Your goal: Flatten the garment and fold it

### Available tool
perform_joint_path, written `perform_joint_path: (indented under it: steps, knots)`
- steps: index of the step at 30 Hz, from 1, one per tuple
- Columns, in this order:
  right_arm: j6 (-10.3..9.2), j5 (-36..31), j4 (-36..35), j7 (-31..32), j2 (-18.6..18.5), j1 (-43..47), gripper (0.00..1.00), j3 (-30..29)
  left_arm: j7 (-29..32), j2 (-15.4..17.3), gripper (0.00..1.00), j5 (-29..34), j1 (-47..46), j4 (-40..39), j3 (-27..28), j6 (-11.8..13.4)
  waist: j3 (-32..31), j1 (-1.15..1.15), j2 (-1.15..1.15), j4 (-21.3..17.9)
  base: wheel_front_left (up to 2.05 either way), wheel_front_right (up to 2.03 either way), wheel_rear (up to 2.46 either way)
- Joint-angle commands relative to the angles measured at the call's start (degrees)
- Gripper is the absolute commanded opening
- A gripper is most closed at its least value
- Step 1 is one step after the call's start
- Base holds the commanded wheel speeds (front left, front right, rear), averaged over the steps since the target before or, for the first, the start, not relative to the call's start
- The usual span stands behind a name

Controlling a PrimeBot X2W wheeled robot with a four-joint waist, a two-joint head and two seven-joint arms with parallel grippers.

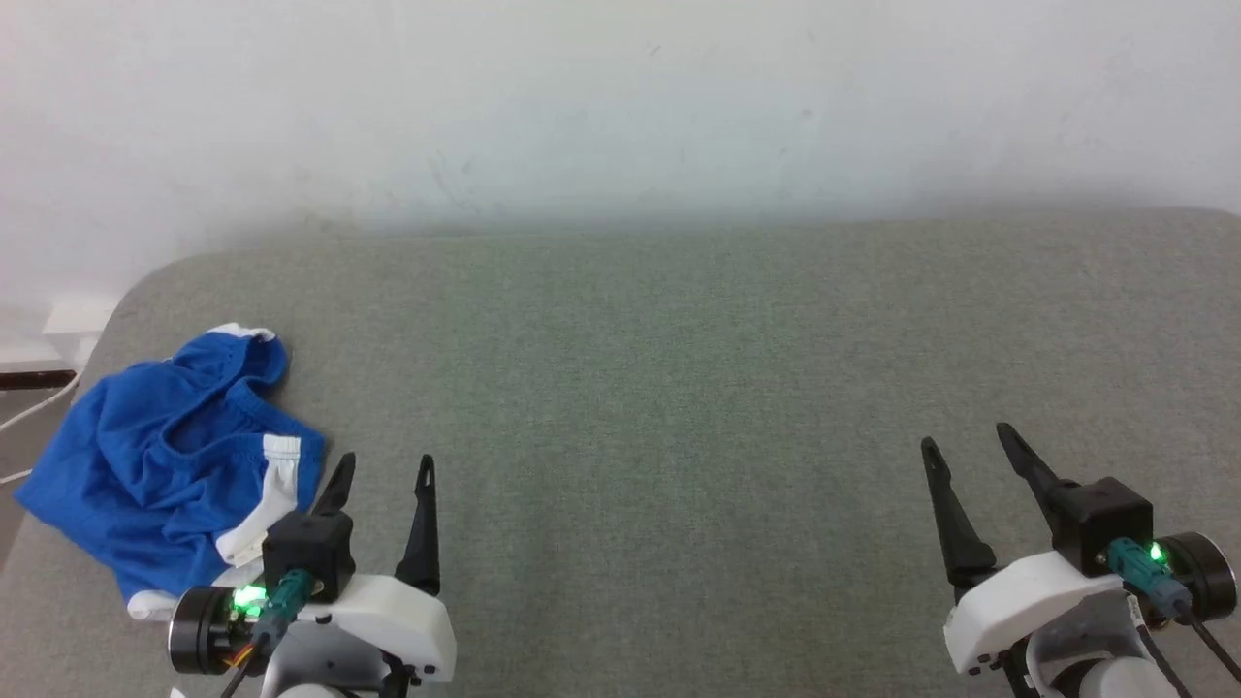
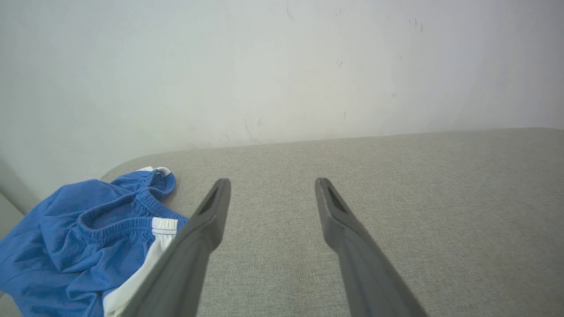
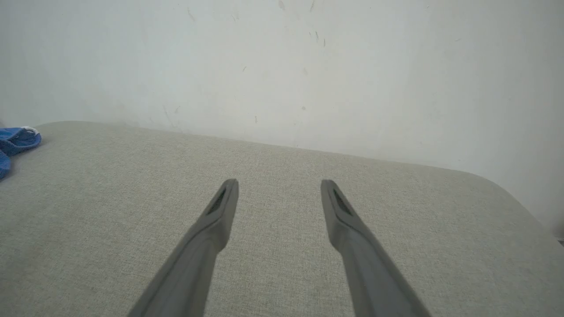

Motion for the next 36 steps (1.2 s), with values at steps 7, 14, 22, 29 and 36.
perform_joint_path:
  steps: [7, 14, 22, 29, 36]
  knots:
    - [-0.02, 0.2, 0.4, -0.8, 0.0, -0.9, 1.0, 0.1, -1.2, 0.1, 1.0, -1.0, -1.3, 1.0, -0.5, 1.0, 0.1, 0.0, 0.0, 1.9, 0.0, 0.0, 0.0]
    - [-0.03, 0.1, 0.7, -1.3, 0.1, -1.3, 1.0, 0.3, -2.1, 0.2, 1.0, -1.5, -1.6, 1.4, -0.8, 1.6, 0.2, 0.0, 0.0, 4.5, 0.0, 0.0, 0.0]
    - [-0.03, 0.2, 1.2, -1.7, 0.1, -1.7, 1.0, 0.5, -3.0, 0.3, 1.0, -2.0, -1.9, 2.0, -1.1, 2.3, 0.3, 0.0, 0.0, 7.8, 0.0, 0.0, 0.0]
    - [-0.04, 0.3, 1.6, -2.1, 0.1, -2.1, 1.0, 0.8, -3.9, 0.3, 1.0, -2.5, -2.2, 2.6, -1.4, 2.9, 0.4, 0.0, 0.0, 10.4, 0.0, 0.0, 0.0]
    - [-0.05, 0.4, 2.0, -2.5, 0.1, -2.5, 1.0, 0.9, -4.7, 0.4, 1.0, -2.9, -2.5, 3.2, -1.7, 3.5, 0.4, 0.0, 0.0, 12.6, 0.0, 0.0, 0.0]
